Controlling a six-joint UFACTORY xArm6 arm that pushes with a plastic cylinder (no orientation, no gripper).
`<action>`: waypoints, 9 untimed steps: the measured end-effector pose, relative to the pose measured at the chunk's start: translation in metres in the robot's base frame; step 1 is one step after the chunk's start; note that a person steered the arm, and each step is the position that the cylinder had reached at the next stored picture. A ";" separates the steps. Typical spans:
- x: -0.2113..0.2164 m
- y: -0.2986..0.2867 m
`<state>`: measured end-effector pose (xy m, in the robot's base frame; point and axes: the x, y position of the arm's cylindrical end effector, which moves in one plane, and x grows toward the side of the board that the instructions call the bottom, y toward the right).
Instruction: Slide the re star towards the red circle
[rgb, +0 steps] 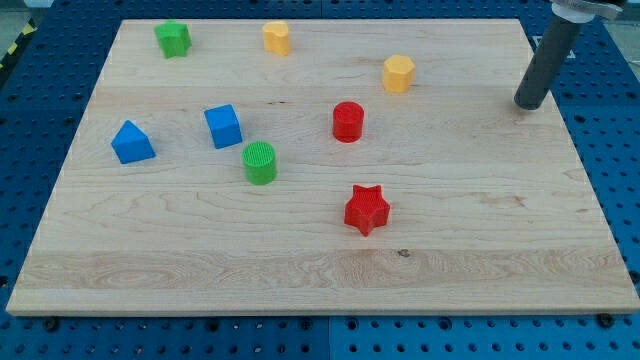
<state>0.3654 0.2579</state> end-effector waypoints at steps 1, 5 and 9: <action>0.000 0.000; 0.090 -0.087; 0.125 -0.097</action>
<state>0.4906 0.1610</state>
